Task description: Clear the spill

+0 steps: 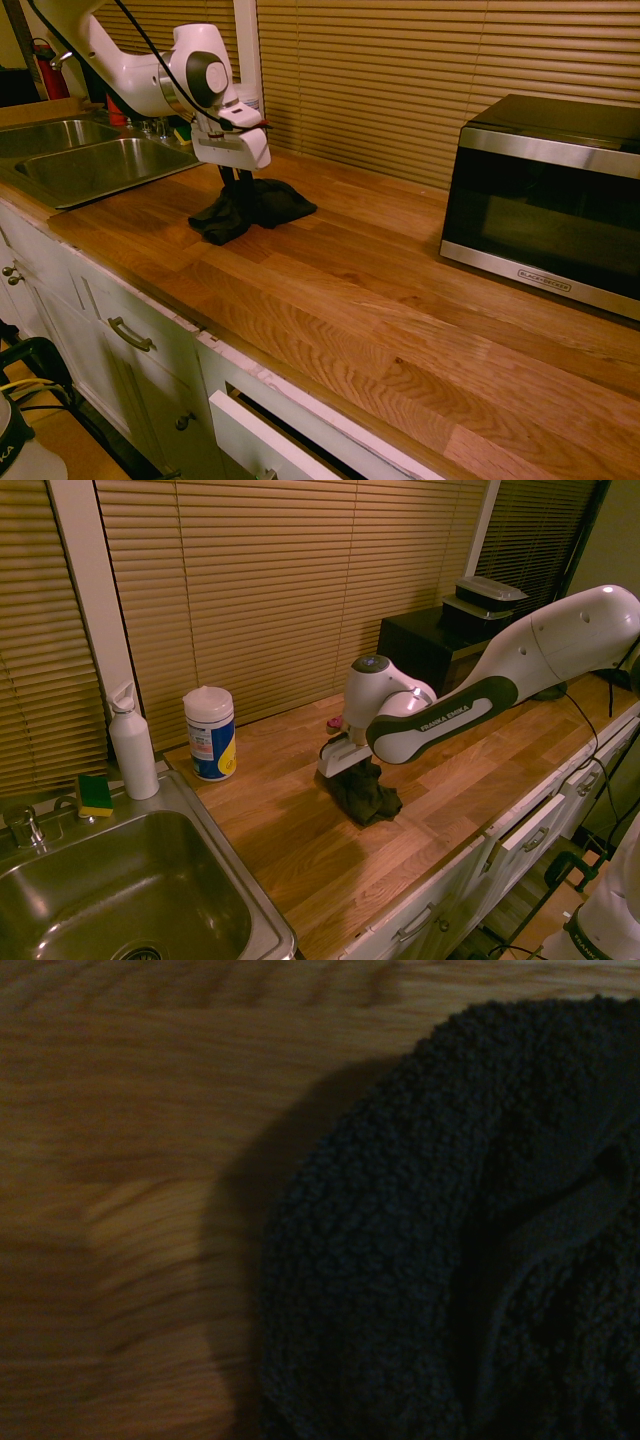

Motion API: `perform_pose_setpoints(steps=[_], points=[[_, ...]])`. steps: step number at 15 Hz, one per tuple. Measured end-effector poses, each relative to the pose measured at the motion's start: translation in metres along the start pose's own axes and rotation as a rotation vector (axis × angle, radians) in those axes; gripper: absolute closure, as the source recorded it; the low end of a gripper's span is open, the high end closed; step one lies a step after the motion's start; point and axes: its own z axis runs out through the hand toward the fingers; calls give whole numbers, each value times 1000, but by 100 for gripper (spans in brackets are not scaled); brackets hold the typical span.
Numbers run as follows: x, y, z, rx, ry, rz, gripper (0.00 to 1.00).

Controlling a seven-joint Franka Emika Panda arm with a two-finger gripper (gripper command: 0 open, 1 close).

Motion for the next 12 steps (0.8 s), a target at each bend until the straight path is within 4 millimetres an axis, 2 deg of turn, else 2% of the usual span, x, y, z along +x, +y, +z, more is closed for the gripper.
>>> perform_pose_setpoints(steps=[4, 12], points=[[-50, -31, -9, -1, 0, -40, 100], [-118, -86, -22, 24, 2, -96, 100]])
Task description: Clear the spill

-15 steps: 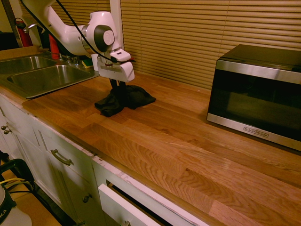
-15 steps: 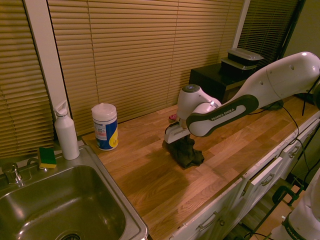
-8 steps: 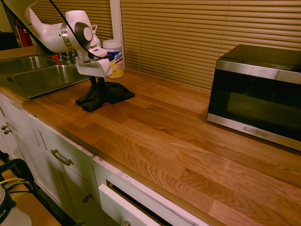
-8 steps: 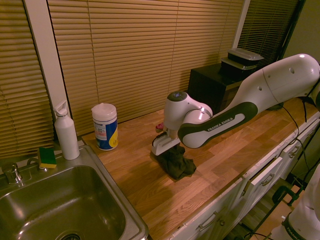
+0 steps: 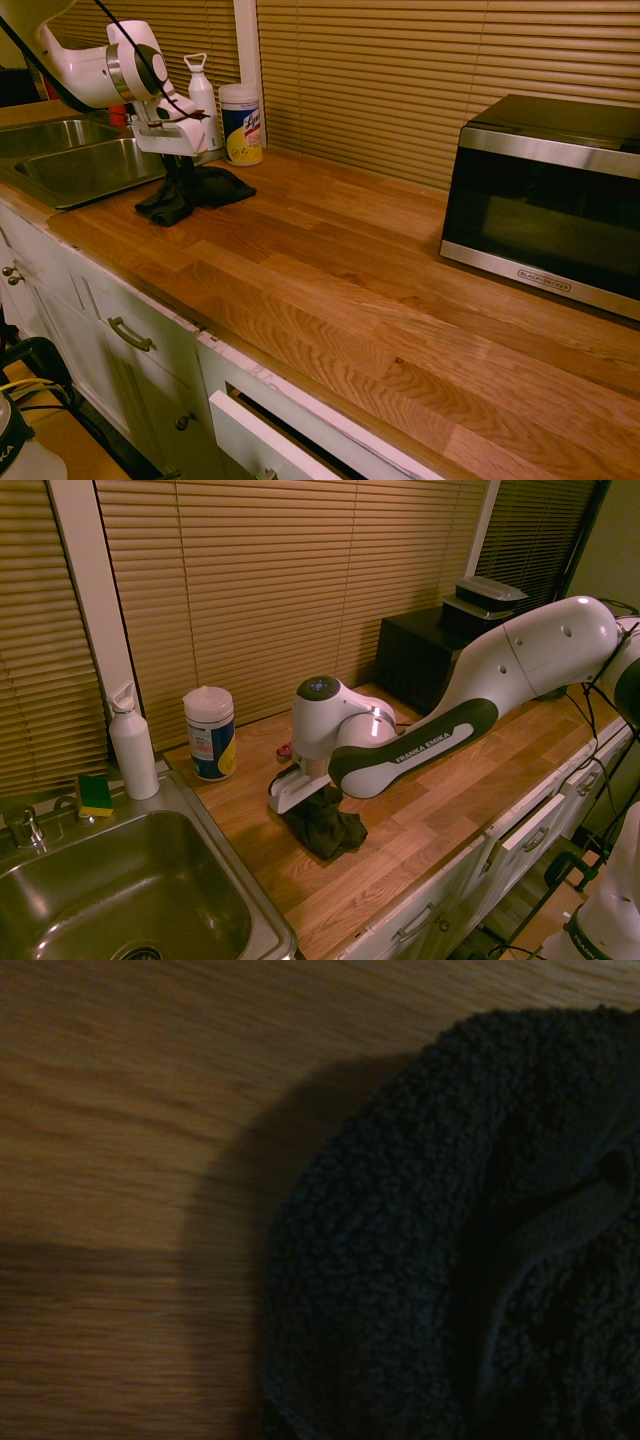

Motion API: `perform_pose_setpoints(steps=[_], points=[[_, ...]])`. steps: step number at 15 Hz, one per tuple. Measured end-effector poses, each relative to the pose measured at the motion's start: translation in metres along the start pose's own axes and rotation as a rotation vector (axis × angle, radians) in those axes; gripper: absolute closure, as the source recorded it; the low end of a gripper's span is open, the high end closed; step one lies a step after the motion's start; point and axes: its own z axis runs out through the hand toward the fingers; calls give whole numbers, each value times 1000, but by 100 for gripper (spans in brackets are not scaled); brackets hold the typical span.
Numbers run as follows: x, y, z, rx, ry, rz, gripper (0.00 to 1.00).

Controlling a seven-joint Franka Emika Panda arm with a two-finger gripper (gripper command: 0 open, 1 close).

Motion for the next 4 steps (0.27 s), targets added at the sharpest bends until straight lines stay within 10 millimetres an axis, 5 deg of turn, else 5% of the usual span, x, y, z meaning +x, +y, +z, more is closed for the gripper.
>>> perform_pose_setpoints(steps=[4], points=[[-11, -13, -2, -1, -3, -11, 100]])
